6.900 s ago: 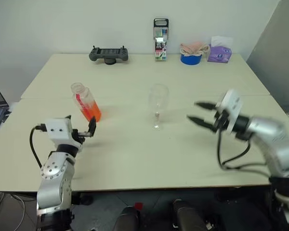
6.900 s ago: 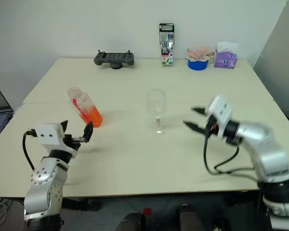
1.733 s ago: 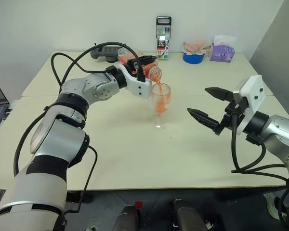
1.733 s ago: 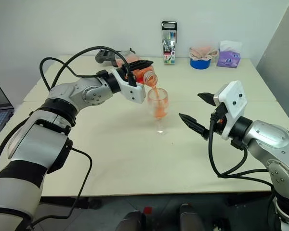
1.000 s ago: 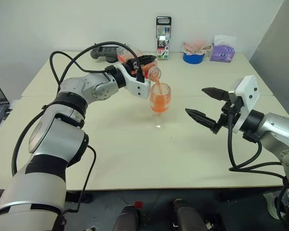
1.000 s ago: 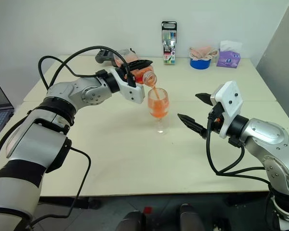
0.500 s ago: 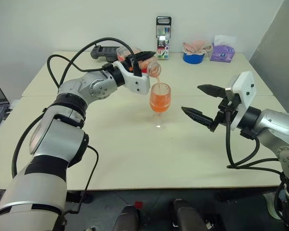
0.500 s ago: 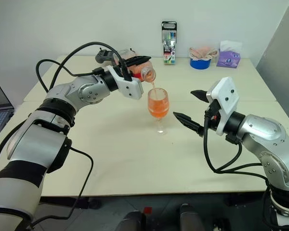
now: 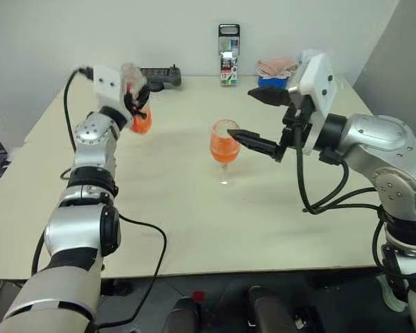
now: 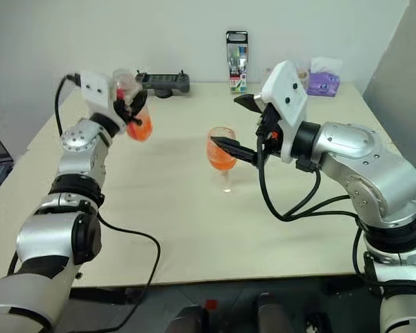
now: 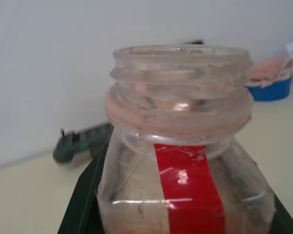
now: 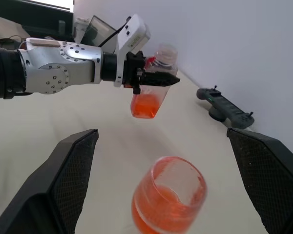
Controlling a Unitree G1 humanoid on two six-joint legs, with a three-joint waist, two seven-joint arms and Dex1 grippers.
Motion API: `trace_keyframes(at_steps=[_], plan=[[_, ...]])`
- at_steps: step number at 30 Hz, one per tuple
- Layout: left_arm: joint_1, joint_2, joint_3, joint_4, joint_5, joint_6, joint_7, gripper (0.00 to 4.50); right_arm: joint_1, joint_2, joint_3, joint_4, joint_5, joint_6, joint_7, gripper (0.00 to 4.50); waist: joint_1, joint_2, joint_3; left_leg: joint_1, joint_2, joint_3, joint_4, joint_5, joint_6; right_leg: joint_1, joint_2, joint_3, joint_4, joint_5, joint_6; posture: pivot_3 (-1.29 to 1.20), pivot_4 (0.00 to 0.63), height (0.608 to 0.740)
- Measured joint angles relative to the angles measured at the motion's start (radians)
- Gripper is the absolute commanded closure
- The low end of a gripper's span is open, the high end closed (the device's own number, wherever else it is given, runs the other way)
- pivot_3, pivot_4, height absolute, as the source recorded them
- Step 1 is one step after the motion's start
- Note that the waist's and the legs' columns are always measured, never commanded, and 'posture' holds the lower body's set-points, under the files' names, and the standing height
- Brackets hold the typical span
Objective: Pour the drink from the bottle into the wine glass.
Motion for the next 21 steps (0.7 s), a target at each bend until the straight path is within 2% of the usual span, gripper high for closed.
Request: trace_keyframes(at_steps=[6, 20, 21], plan=[[0.133, -0.031, 0.044, -0.150, -0.041, 0.123, 0.085, 2.77, -0.100, 0.100, 0.074, 0.054, -0.010, 0.058, 0.017, 0.00, 0.012, 0.000, 0.000, -0.003, 0.000, -0.002, 0.007, 0.000, 0.000, -0.002, 0.000, -0.002, 0.004, 0.000, 0.000, 0.00, 0.150, 0.740], [0.267, -0.078, 0.059, -0.323, -0.050, 0.176, 0.193, 2.77, -0.114, 0.115, 0.093, 0.114, -0.096, 0.054, 0.065, 0.00, 0.021, 0.000, 0.000, -0.003, 0.000, -0.002, 0.007, 0.000, 0.000, -0.002, -0.001, -0.001, 0.005, 0.000, 0.000, 0.00, 0.150, 0.740], [0.276, -0.079, 0.060, -0.339, -0.050, 0.180, 0.197, 2.42, -0.113, 0.114, 0.093, 0.111, -0.099, 0.054, 0.069, 0.00, 0.021, 0.000, 0.000, -0.003, 0.000, -0.002, 0.007, 0.000, 0.000, -0.002, -0.001, -0.001, 0.005, 0.000, 0.000, 0.00, 0.150, 0.740]])
